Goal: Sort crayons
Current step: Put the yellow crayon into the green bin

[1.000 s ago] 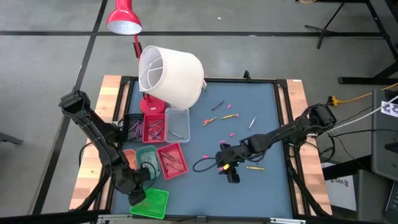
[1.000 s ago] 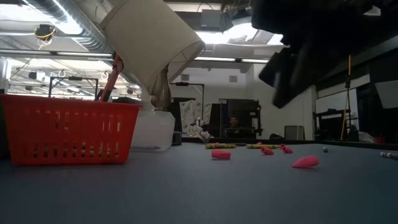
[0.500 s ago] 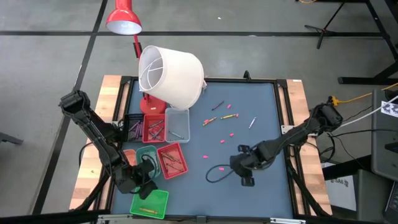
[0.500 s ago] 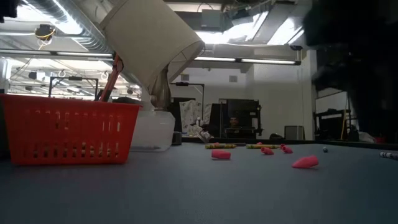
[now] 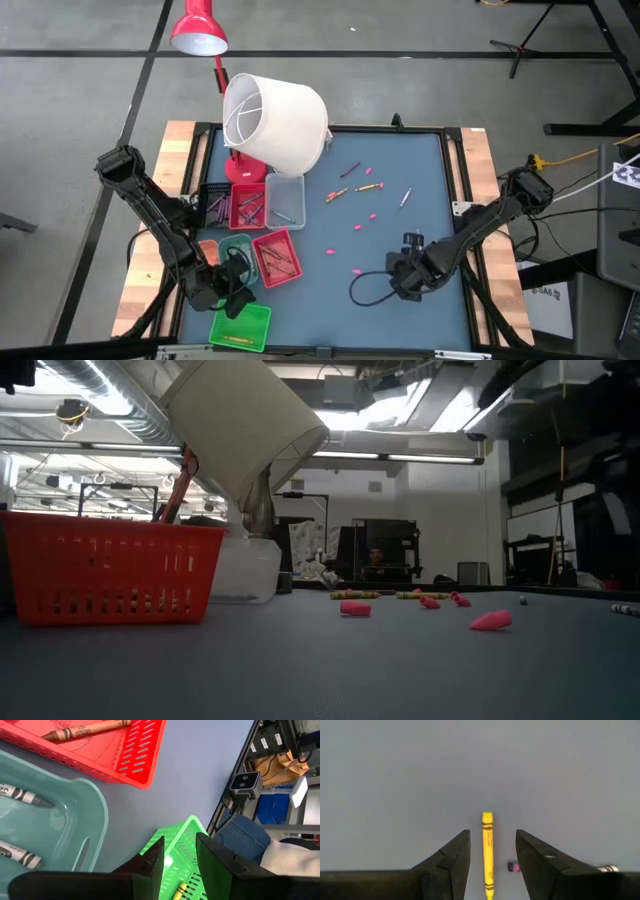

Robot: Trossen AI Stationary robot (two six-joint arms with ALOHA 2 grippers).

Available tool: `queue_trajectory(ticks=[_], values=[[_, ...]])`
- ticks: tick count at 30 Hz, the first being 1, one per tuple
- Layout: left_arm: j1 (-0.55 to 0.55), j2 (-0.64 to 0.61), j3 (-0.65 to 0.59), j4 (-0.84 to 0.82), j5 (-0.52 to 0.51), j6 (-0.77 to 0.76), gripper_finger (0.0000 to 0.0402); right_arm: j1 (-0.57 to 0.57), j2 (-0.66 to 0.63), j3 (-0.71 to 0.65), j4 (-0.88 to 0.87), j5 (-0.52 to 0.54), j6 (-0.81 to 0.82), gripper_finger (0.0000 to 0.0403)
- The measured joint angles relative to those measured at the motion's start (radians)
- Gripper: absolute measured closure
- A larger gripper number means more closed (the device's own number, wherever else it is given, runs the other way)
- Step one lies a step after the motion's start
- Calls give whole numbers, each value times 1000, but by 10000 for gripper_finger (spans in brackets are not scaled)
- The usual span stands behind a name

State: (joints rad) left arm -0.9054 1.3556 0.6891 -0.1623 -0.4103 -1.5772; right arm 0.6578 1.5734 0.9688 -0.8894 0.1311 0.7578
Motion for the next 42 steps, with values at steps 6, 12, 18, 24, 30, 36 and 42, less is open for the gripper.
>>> queue_trajectory(ticks=[6,12,18,24,30,36,42], values=[[0,0,0,0,0,0,304,3,0,-52,84,-3,-1,247],[0,0,0,0,0,0,304,3,0,-124,182,-31,2,248],[0,0,0,0,0,0,304,3,0,-170,209,-35,4,282],[0,0,-2,80,-60,119,304,3,-3,-197,257,-36,4,346],[2,0,-2,246,-174,373,304,3,-3,-201,262,-36,4,390],[34,0,-2,343,-248,572,304,3,-2,-204,288,-35,3,387],[88,0,-2,345,-260,762,304,3,0,-205,354,-34,3,378]])
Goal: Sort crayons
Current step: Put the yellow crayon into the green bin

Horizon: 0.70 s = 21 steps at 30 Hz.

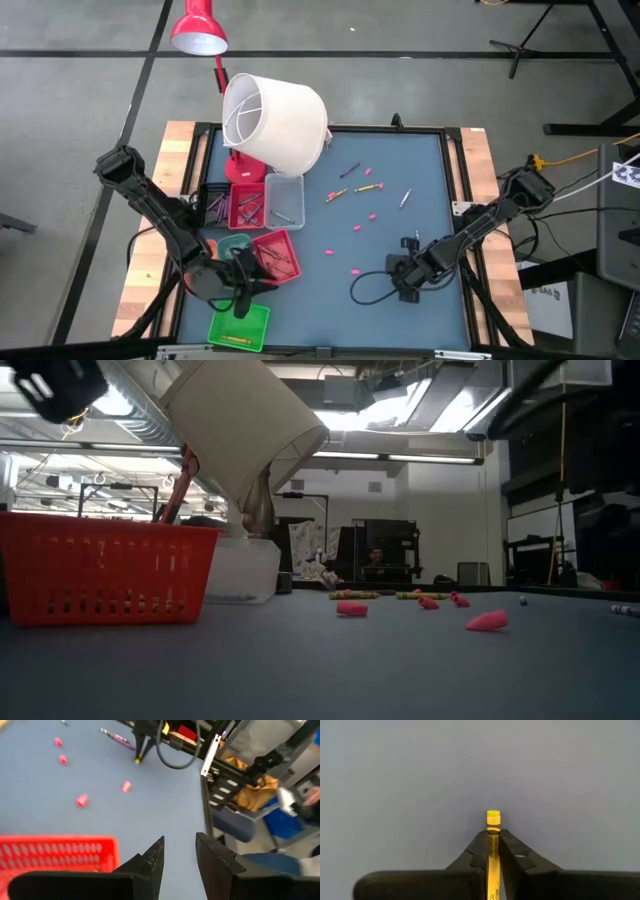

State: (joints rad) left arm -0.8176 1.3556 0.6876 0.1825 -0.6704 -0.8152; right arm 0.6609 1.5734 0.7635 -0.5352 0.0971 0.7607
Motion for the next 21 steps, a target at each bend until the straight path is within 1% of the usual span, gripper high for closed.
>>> queue_trajectory(ticks=[5,9,11,14,17,19,21], values=[[49,0,0,0,0,100,304,0,3,0,82,22,0,385],[82,0,0,-1,1,120,304,-1,5,0,206,57,-9,383],[95,0,0,-1,1,120,304,-1,5,0,301,77,-37,383],[113,0,0,-2,9,120,304,-1,5,0,450,132,-95,382],[130,0,1,-5,35,126,304,-8,4,0,604,217,-197,382],[138,0,1,-6,50,156,304,-22,4,1,710,268,-265,382],[146,0,1,-2,61,196,304,-44,4,1,806,292,-336,382]])
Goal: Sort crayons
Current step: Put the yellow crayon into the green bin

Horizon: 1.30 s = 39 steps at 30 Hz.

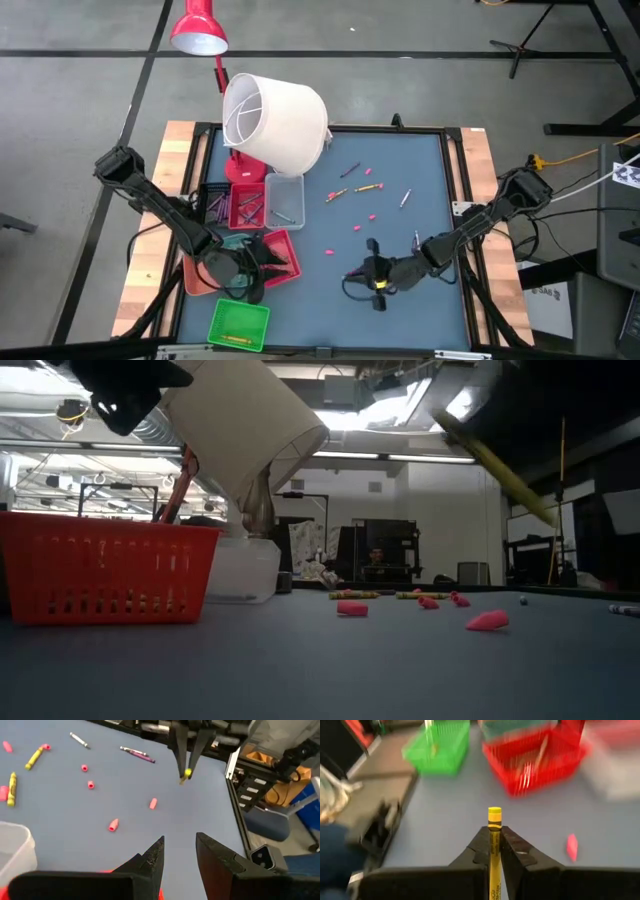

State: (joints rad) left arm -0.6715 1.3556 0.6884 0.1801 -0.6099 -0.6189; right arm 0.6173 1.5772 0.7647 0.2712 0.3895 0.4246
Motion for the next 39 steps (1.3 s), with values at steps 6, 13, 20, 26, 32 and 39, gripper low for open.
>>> queue_trajectory(ticks=[6,13,20,26,32,39], values=[[27,0,0,45,3,121,304,-83,-1,0,228,-26,-172,382],[71,0,0,160,3,286,304,-174,-2,0,367,-78,-228,382],[139,0,0,259,2,460,304,-241,-2,0,460,-87,-254,382],[203,0,1,313,49,520,304,-281,-2,0,558,-88,-281,382],[258,0,1,357,102,525,304,-304,-2,1,670,-95,-347,382],[316,0,0,417,174,526,304,-313,-3,2,733,-98,-406,382]])
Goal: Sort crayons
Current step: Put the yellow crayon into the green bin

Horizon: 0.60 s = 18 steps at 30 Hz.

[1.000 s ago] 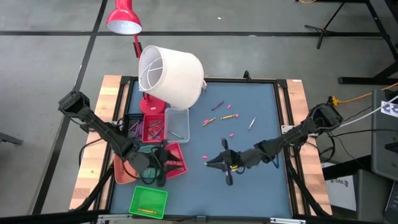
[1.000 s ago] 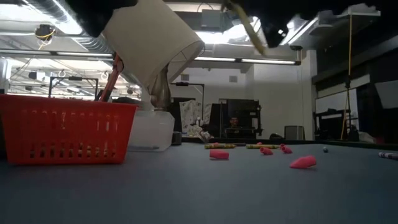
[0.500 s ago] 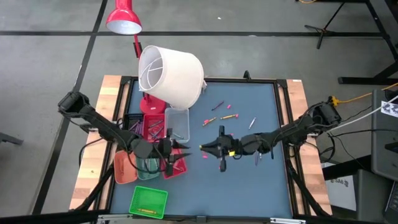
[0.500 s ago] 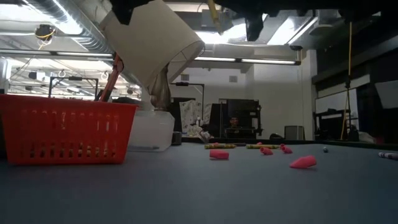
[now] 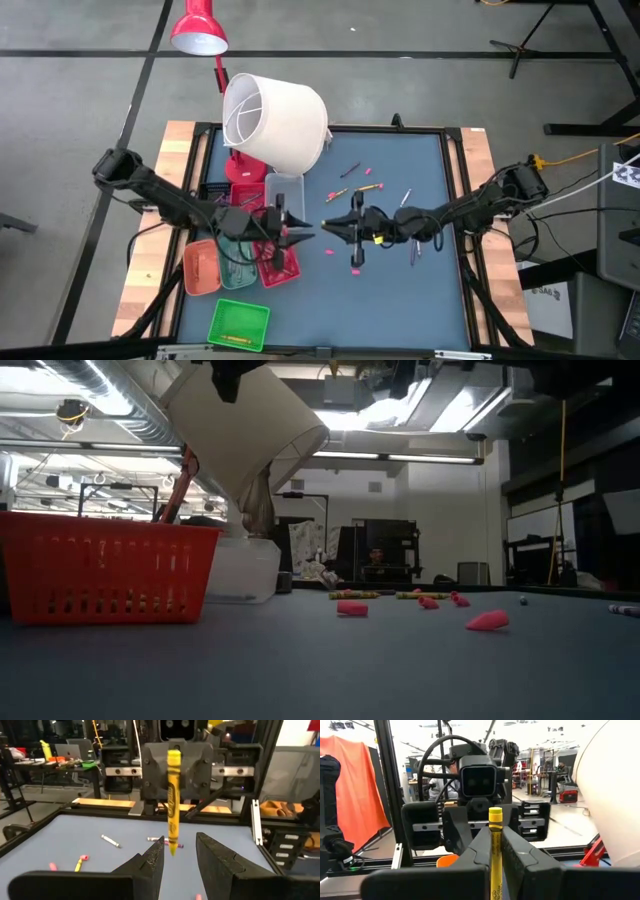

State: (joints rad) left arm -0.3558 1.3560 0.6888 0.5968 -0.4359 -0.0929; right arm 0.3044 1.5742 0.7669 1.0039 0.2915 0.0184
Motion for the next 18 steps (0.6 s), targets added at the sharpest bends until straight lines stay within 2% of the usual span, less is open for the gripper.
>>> queue_trajectory(ticks=[7,12,18], values=[[44,0,0,15,18,0,304,-19,11,58,-13,-36,-32,382],[59,0,0,29,96,1,304,-26,23,96,-31,-32,-76,382],[59,0,0,28,98,41,304,-31,24,117,-74,-42,-80,382]])
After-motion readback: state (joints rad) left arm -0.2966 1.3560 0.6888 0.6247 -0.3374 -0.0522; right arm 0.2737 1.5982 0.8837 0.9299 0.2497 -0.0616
